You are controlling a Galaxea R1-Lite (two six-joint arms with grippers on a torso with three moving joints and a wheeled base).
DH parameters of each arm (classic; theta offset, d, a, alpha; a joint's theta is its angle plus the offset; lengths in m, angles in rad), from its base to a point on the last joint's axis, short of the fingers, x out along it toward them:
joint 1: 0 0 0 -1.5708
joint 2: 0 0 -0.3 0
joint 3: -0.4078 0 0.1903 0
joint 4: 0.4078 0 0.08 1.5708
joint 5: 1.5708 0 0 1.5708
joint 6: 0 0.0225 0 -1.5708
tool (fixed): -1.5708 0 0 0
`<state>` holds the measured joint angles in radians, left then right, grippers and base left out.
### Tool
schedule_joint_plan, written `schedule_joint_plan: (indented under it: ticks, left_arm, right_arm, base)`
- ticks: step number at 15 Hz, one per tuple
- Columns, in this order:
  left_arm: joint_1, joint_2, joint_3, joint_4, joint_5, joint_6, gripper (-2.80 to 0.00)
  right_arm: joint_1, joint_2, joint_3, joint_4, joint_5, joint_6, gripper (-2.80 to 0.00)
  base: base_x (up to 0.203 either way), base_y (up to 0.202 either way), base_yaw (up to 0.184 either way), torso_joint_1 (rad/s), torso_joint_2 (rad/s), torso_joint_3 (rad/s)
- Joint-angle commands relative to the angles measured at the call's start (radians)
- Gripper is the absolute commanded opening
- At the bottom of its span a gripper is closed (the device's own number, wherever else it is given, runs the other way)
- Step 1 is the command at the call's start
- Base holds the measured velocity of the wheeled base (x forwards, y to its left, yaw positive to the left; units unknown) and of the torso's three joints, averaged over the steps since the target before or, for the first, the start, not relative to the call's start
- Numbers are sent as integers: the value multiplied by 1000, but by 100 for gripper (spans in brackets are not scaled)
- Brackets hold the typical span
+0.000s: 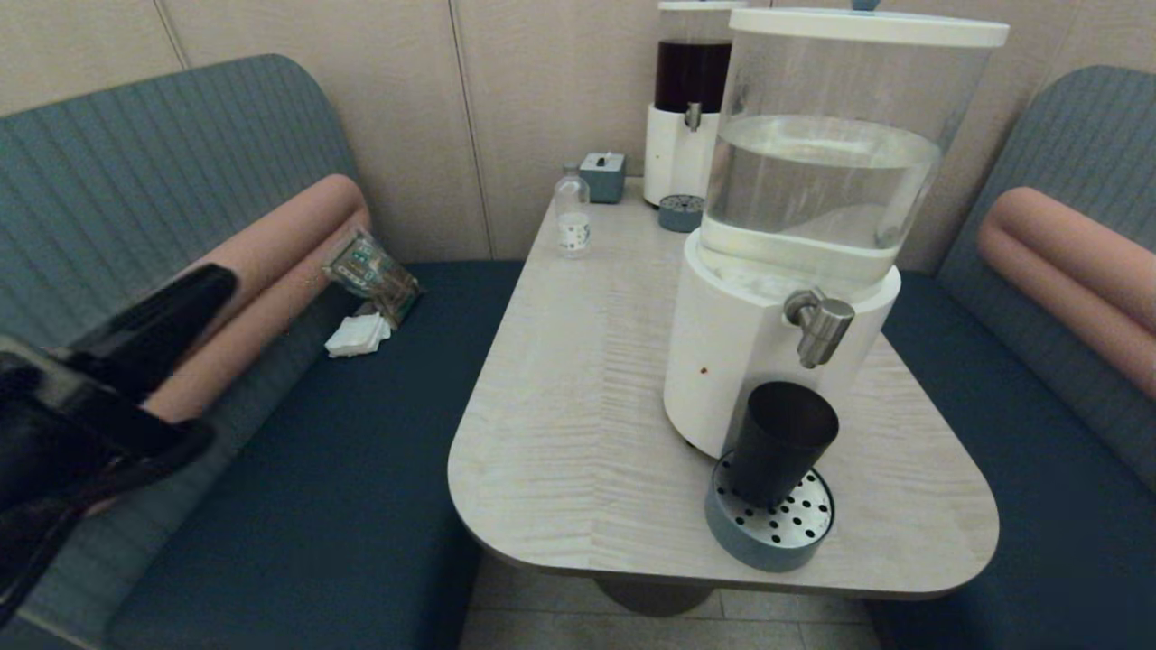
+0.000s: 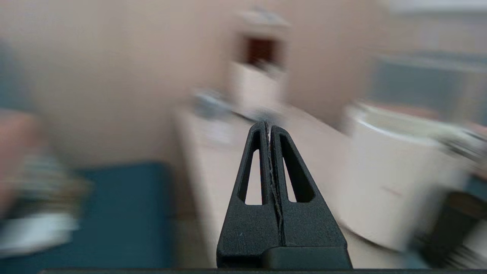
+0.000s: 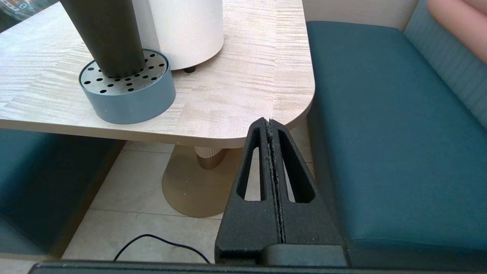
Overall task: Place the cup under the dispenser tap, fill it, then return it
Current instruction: Turn on the faucet
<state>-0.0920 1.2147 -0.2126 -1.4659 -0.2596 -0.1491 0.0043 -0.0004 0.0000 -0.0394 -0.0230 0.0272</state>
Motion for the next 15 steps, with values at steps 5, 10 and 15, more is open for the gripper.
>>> schedule_joint_plan:
  ticks: [5, 10, 15]
  left_arm:
    - [137, -458, 140, 176, 5, -11, -280]
    - [137, -892, 88, 746, -18, -15, -280]
    - [119, -1211, 149, 1237, -26, 131, -280]
  right_arm:
    - [0, -1, 14, -1, 0, 0, -280]
    - [0, -1, 14, -1, 0, 0, -280]
    - [0, -1, 14, -1, 0, 0, -280]
  base:
    - [0, 0, 0, 0, 0, 0]
    - [0, 0, 0, 0, 0, 0]
    - [0, 0, 0, 0, 0, 0]
